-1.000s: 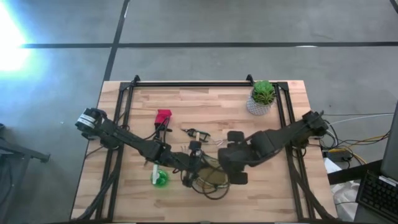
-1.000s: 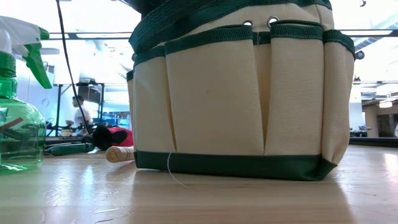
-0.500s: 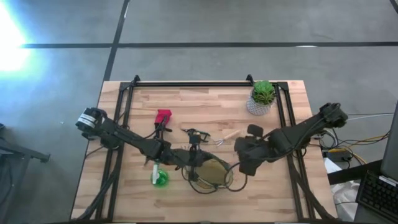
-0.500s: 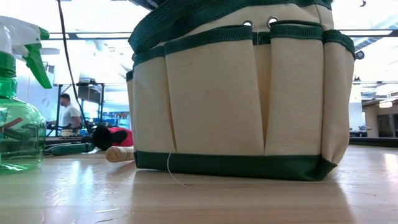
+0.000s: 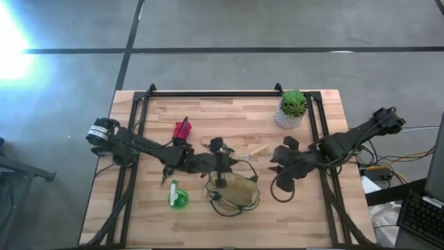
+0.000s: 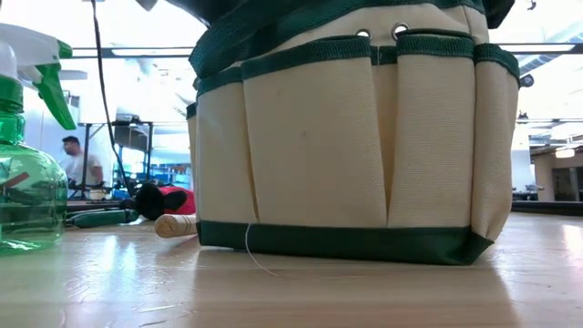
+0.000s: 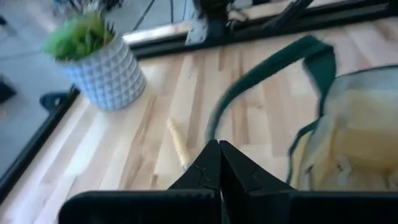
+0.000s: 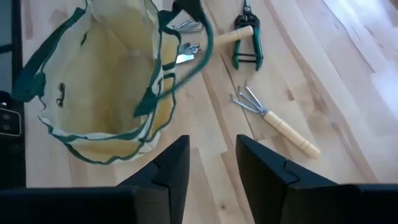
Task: Pick & Place Garden tools in Gardening bag
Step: Prepare the white gardening bag, then put the green spray bottle into the white gardening bag
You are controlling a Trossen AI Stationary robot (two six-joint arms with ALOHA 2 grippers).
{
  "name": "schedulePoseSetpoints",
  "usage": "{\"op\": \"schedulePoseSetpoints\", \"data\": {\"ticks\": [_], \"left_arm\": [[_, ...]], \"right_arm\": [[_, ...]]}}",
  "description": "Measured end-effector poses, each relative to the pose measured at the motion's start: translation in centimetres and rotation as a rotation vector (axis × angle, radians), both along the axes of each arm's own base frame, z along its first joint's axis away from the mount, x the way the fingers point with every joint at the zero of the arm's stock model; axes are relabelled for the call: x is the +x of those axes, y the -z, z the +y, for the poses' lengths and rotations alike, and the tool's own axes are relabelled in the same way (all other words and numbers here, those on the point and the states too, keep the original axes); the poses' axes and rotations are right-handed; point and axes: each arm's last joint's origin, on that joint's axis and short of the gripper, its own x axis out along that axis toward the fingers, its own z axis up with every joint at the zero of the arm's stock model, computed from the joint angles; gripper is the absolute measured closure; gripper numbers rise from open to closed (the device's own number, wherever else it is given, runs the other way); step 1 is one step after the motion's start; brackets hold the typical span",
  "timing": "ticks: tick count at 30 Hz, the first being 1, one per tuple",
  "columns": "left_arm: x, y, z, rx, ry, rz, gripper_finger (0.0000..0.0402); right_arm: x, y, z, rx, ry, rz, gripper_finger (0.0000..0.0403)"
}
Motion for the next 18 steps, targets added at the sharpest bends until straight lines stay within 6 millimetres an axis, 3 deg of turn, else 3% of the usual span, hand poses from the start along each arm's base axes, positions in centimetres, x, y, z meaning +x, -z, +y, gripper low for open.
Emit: {"op": "schedulePoseSetpoints", "data": {"ticks": [9,18], "left_arm": [[-0.4,1.4,1.7,-0.09,-0.023,0.144,0.0401],[-1.2,0.8,2.0,-0.048,-0.073,0.176,0.0401]], "right_arm": [[-0.8,0.9,-0.4,-0.002,-0.006,-0.006,0.0286],[-0.8,1.0,-0.4,-0.011,-0.015,0.0,0.0276]]}}
